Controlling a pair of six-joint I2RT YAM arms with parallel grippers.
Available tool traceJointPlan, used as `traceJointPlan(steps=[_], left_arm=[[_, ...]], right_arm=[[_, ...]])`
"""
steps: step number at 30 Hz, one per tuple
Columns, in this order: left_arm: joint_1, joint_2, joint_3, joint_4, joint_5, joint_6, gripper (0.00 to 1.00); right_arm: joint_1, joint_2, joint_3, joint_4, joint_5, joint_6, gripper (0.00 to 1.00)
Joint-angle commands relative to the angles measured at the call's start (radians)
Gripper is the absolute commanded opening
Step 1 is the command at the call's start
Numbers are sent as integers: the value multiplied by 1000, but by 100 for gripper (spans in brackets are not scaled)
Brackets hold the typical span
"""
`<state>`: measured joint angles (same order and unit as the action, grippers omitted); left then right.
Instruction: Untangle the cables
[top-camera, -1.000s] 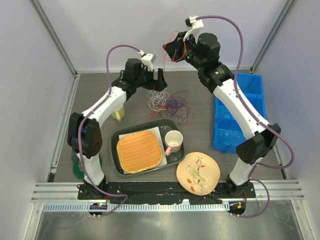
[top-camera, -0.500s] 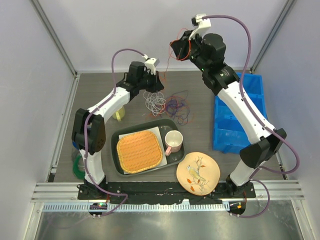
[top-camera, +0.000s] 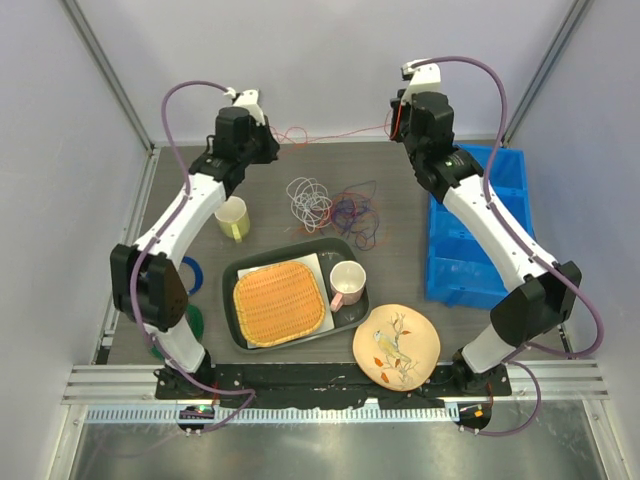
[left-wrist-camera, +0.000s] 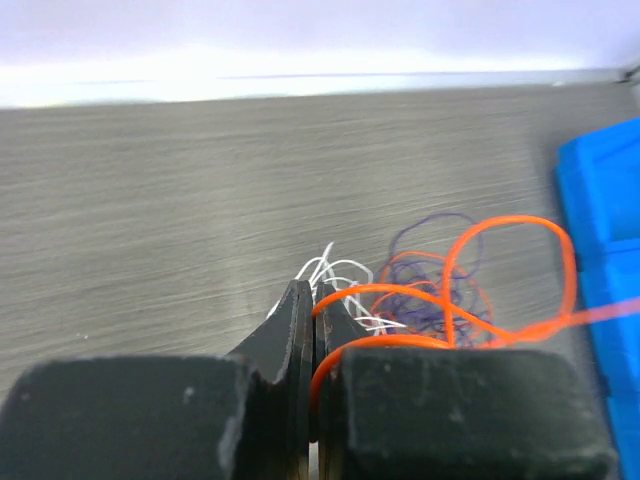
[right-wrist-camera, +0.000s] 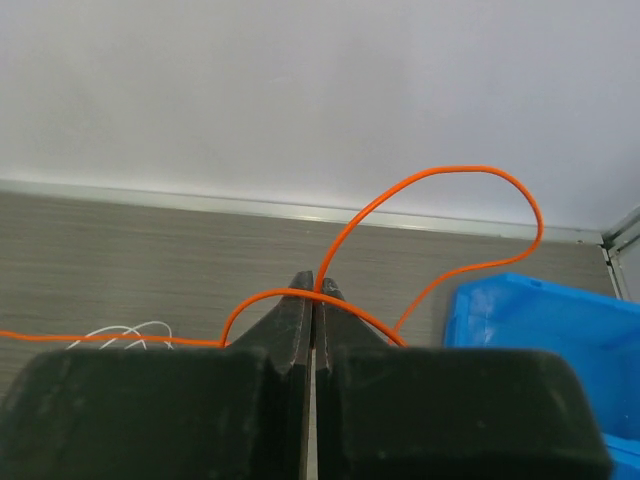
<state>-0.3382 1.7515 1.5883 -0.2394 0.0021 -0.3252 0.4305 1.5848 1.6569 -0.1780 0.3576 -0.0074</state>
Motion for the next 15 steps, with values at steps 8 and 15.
traceJointPlan(steps=[8, 15], left_arm=[[-4, -104, -37, 17, 464, 0, 100], [-16, -159, -99, -46, 455, 100, 100]], right_arm=[[-15, -91, 14, 95, -5, -57, 1], [-125, -42, 130, 46, -12, -37, 1]])
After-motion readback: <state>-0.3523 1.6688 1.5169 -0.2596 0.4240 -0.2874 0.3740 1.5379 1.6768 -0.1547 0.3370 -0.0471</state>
